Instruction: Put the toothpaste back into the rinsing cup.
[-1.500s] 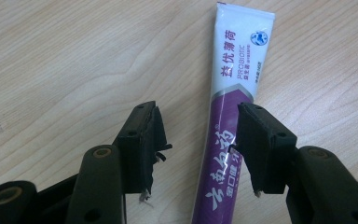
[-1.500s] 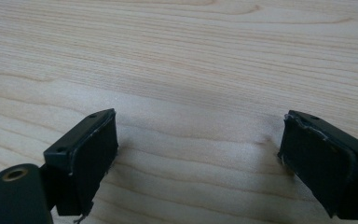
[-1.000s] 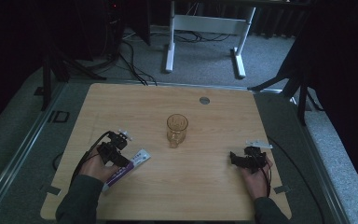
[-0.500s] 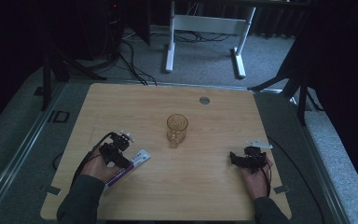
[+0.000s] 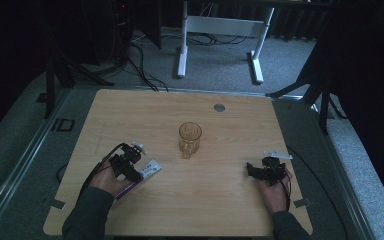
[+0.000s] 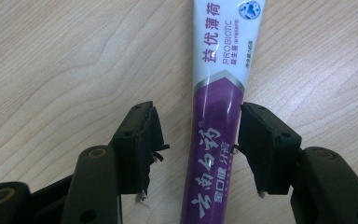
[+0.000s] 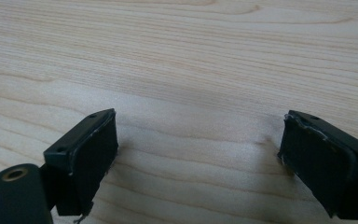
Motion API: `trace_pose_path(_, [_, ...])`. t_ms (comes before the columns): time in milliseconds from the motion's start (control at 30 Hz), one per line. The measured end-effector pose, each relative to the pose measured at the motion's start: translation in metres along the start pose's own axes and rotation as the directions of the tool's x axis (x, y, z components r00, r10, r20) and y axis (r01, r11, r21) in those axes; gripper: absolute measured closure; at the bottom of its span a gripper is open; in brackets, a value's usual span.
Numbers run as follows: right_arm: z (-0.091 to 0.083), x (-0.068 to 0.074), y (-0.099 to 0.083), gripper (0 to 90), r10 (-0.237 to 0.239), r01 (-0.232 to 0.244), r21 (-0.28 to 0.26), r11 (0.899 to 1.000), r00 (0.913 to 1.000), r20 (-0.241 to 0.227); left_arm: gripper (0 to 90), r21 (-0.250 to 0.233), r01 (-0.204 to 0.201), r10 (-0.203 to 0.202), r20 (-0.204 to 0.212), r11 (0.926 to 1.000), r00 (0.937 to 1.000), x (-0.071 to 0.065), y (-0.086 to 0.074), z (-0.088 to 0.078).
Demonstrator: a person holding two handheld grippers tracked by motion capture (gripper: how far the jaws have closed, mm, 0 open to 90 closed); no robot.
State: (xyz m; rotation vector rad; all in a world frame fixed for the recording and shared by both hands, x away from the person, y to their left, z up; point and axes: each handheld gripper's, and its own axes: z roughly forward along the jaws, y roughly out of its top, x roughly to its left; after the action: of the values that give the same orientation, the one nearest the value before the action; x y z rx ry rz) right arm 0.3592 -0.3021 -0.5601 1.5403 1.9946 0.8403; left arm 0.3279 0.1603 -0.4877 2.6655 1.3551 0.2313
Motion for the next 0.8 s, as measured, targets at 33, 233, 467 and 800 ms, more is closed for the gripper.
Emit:
trace_pose_path(33, [0.000, 0.000, 0.000, 11.1, 0.000, 0.000, 0.000, 1.000, 1.0000, 0.000, 45.8, 0.004, 0.002, -0.002, 0.001, 1.0000, 1.0000, 0.000, 0.000, 0.001])
trace_pose_path(233, [0.000, 0.000, 0.000, 11.0, 0.000, 0.000, 0.000, 1.000, 1.0000, 0.000, 45.8, 0.033, -0.010, 0.010, 0.008, 0.9994, 0.9999, -0.002, 0.002, 0.007])
trace_pose_path(467, [0.000, 0.000, 0.000, 11.1, 0.001, -0.001, 0.000, 1.000, 1.0000, 0.000, 46.6, 0.064, -0.015, 0.015, 0.007, 0.9978, 0.9999, -0.002, 0.003, 0.013])
trace_pose_path(800, [0.000, 0.000, 0.000, 11.1, 0.000, 0.000, 0.000, 1.000, 1.0000, 0.000, 51.9, 0.108, -0.024, 0.022, 0.019, 0.9939, 0.9996, -0.007, 0.007, 0.023])
